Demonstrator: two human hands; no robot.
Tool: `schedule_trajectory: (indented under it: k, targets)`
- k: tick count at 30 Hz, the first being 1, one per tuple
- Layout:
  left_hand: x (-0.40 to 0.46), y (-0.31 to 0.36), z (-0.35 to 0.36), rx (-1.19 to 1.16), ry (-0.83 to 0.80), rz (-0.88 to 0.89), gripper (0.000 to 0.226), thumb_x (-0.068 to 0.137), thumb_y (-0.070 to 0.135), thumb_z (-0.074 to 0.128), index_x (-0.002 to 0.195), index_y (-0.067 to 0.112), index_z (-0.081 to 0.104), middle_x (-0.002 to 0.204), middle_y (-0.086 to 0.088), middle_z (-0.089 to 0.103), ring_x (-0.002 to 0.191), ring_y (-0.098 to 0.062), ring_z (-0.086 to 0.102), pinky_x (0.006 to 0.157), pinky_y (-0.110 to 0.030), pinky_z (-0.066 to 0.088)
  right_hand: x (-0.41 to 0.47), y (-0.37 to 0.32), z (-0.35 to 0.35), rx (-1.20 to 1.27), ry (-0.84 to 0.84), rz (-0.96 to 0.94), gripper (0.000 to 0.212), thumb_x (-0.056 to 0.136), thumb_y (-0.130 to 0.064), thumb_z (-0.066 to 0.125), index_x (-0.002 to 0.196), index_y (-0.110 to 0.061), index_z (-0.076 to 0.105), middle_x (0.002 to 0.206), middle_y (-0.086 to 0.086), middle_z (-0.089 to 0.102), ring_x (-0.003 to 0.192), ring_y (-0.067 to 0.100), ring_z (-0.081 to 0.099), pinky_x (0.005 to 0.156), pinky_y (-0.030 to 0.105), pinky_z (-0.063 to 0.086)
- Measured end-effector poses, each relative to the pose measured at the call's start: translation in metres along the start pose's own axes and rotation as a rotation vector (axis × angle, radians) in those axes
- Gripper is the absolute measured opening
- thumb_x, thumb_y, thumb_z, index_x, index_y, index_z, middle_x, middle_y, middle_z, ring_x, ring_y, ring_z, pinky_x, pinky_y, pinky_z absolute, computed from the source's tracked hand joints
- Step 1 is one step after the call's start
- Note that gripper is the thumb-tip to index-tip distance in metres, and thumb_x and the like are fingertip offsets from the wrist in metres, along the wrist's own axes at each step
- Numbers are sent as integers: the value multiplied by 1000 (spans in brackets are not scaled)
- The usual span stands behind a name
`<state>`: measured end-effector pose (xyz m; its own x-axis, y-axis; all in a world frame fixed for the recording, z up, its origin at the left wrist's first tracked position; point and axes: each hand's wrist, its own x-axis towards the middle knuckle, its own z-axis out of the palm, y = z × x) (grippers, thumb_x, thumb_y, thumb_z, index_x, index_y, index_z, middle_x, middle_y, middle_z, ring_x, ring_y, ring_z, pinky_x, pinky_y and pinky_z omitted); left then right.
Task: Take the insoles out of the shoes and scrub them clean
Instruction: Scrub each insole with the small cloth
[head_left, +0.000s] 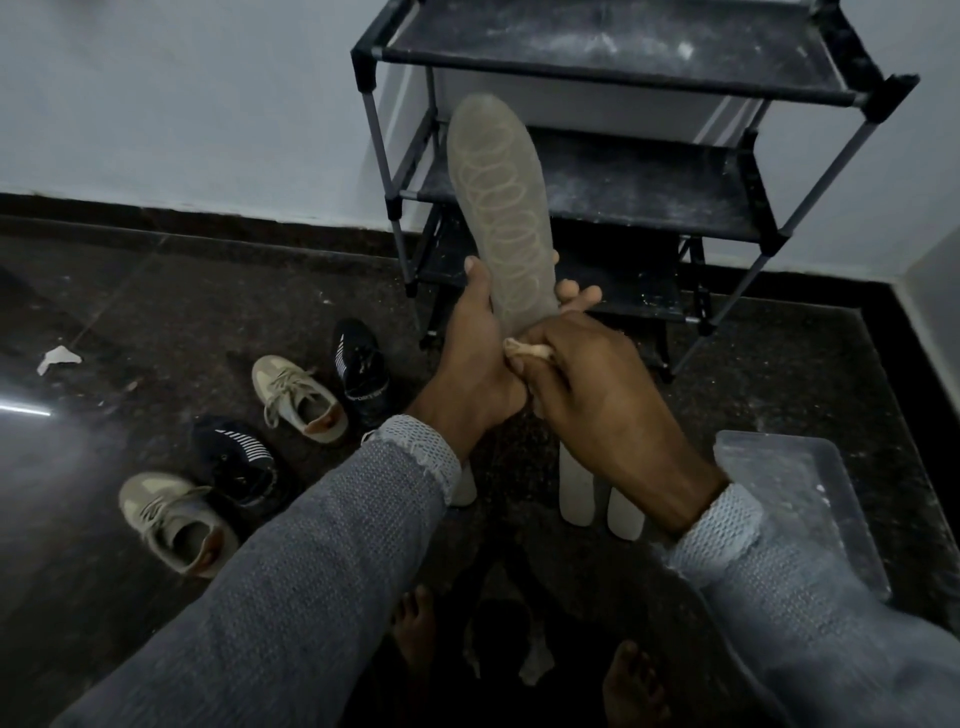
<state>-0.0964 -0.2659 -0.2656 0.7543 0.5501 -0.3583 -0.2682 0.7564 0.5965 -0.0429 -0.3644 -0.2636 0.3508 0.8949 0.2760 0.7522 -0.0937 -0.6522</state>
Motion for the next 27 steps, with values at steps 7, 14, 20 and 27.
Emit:
schedule_trajectory:
  k: [7,14,20,27]
  targets:
    - [2,-2,3,-26,32,-14,69,94,66,24,110,10,61,81,-11,65,82,-23,68,80,-36,54,8,7,-2,-36,132,85,10,95,-15,57,94,-11,66,91,3,62,82,7,53,70,21,42]
    - [0,1,2,-40,28,-25,70,94,66,22,116,11,58,82,-12,64,83,-26,69,77,-37,54,8,8,1,-57,113,72,13,95,-17,56,100,-10,66,97,4,61,86,9,55,73,19,42]
    - [2,2,-1,-55,48,-8,70,94,65,22,116,10,59,81,-12,65,90,-27,67,78,-36,55,4,-1,8,26,151,47,11,94,-11,58,96,-5,66,91,5,62,82,9,54,70,14,43]
    - [1,3,-1,-61,57,1,69,96,64,20,111,10,60,84,-14,66,86,-27,65,79,-38,53,13,16,-1,-112,140,61,13,95,-17,56,97,-7,65,95,7,60,85,14,55,75,24,42]
